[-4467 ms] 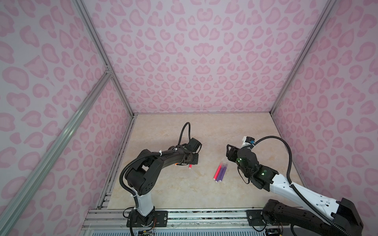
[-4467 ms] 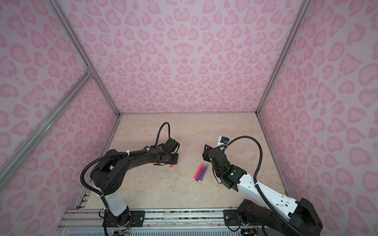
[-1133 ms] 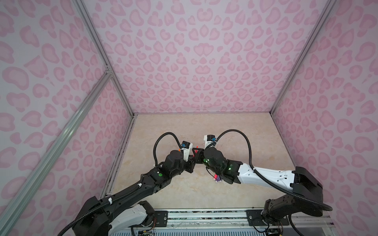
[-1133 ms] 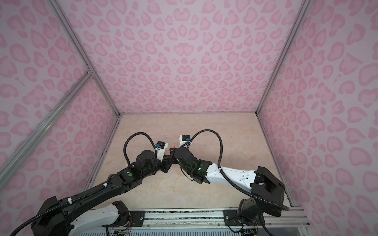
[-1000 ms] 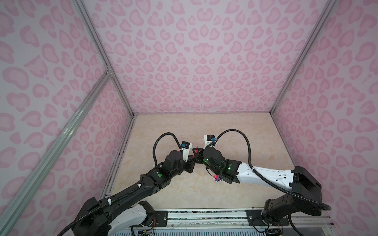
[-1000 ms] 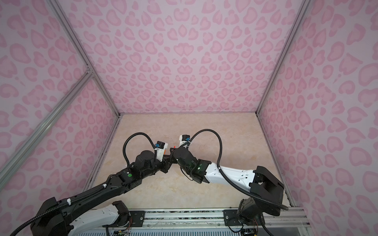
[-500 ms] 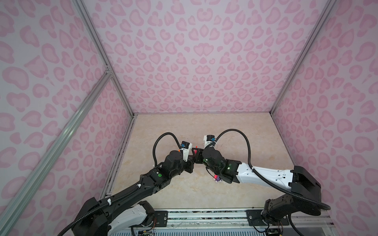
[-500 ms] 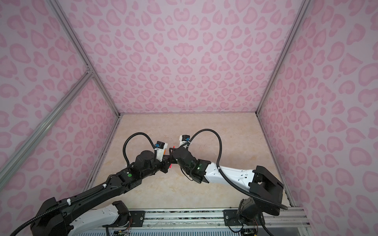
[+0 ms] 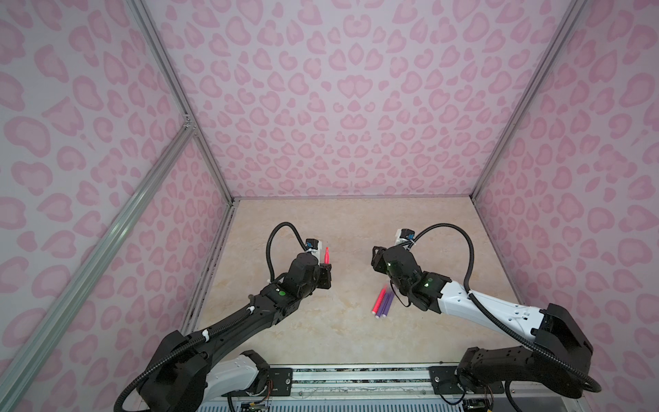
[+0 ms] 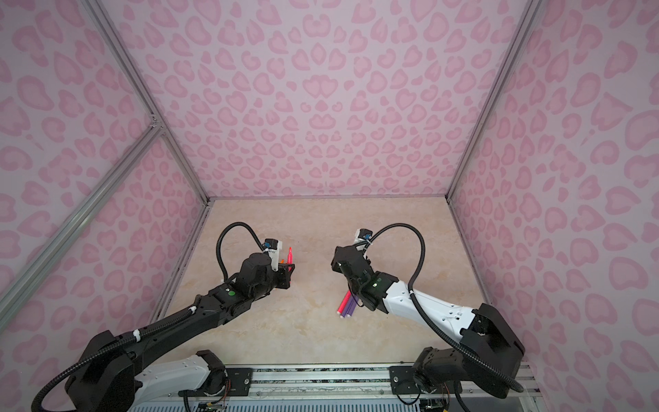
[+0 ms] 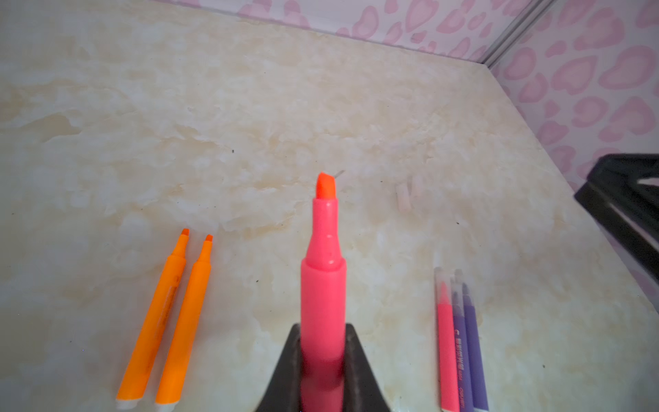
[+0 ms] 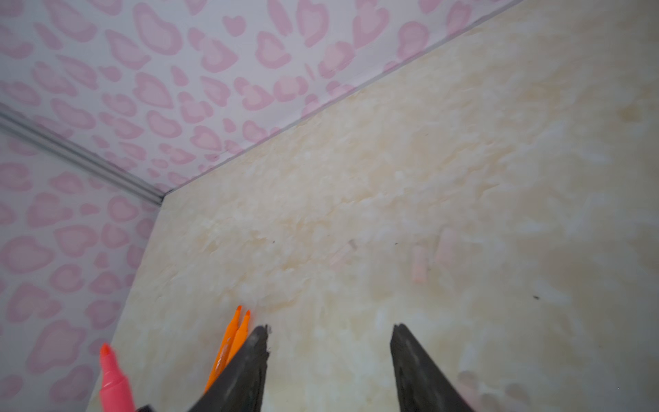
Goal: Insert the pens into the pen caps
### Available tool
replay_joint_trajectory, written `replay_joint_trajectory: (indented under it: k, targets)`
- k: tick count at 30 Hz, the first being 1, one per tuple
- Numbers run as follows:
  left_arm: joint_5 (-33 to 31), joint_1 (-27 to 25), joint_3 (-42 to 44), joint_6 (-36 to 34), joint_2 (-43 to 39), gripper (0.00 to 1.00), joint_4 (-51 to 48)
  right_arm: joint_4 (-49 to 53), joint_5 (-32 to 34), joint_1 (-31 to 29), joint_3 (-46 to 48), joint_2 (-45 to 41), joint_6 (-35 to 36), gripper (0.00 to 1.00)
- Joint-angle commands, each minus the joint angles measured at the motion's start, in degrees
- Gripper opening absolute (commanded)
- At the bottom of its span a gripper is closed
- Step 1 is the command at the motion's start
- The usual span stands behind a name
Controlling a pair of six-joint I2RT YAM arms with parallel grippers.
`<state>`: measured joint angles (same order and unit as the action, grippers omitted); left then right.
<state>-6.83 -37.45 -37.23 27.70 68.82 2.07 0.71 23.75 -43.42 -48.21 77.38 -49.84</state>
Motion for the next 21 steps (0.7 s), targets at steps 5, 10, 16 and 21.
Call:
replay_joint_trajectory:
  k: [5, 10, 16, 21]
  targets:
    - [1.43, 0.1, -2.24, 1.22, 3.28, 0.03, -1.72, 10.35, -1.47, 11.64, -5.58, 9.28, 4.41, 0.49]
    - [2.55, 0.1, -2.55, 1.04, 3.68, 0.03, -1.44, 18.41, -2.29, 14.68, -15.03, 19.14, 6.76, 0.48]
    - [3.04, 0.1, -2.56, 0.79, 3.69, 0.03, -1.43, 21.01, -5.23, 15.24, -21.87, 28.46, 9.21, 0.45]
    - [3.44, 0.1, -2.49, 0.71, 3.61, 0.03, -1.06, 22.45, -6.93, 15.25, -25.67, 32.91, 10.03, 0.43]
